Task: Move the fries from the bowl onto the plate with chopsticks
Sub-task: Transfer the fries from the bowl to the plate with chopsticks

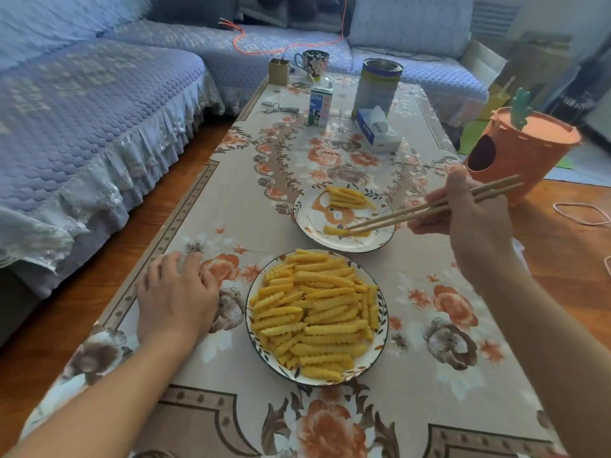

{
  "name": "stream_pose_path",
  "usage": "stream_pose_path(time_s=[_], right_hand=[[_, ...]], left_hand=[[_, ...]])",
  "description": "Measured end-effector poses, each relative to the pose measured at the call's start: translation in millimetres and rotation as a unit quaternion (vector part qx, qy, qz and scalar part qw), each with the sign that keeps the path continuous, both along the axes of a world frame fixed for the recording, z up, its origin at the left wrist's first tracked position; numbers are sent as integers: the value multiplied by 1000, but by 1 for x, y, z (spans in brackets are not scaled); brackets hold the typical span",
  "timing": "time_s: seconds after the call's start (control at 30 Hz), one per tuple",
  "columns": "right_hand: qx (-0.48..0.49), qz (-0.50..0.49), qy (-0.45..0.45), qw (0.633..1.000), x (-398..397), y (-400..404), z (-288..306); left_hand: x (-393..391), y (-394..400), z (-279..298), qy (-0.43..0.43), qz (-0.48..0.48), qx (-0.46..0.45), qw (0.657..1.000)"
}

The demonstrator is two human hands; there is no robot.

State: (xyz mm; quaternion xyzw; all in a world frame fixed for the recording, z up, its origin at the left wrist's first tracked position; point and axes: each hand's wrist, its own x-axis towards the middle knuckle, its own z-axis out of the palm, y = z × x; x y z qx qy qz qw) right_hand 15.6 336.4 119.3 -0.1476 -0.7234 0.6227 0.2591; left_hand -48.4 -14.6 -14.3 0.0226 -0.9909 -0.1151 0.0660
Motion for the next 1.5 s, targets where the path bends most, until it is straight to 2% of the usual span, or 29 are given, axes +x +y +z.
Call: stream_pose_path(time_s=[0.17, 0.4, 0.47, 0.57, 0.67, 0.77, 1.03, 1.2, 1.5], right_hand=[[8, 112, -10, 994, 47, -26, 38], [76, 127, -41, 988, 70, -41, 25], [93, 124, -50, 987, 69, -38, 23], [47, 101, -11, 994, 67, -28, 28], [-8, 40, 26, 999, 61, -11, 25], [-12, -10, 24, 1000, 51, 1, 8], [57, -12, -16, 998, -22, -2, -24], [66, -36, -51, 996, -64, 6, -34], [88, -38, -60, 994, -63, 8, -26]], left_hand=[[2, -1, 1, 2, -1, 2, 1000], [2, -1, 0, 3, -3, 4, 1000], [2, -1, 0, 4, -3, 5, 1000], [2, -1, 1, 8, -3, 4, 1000], [2, -1, 1, 9, -2, 3, 1000], [3, 0, 0, 11, -1, 7, 1000], [3, 1, 2, 5, 3, 7, 1000], [2, 0, 2, 6, 2, 9, 1000], [0, -2, -1, 8, 1, 3, 1000]])
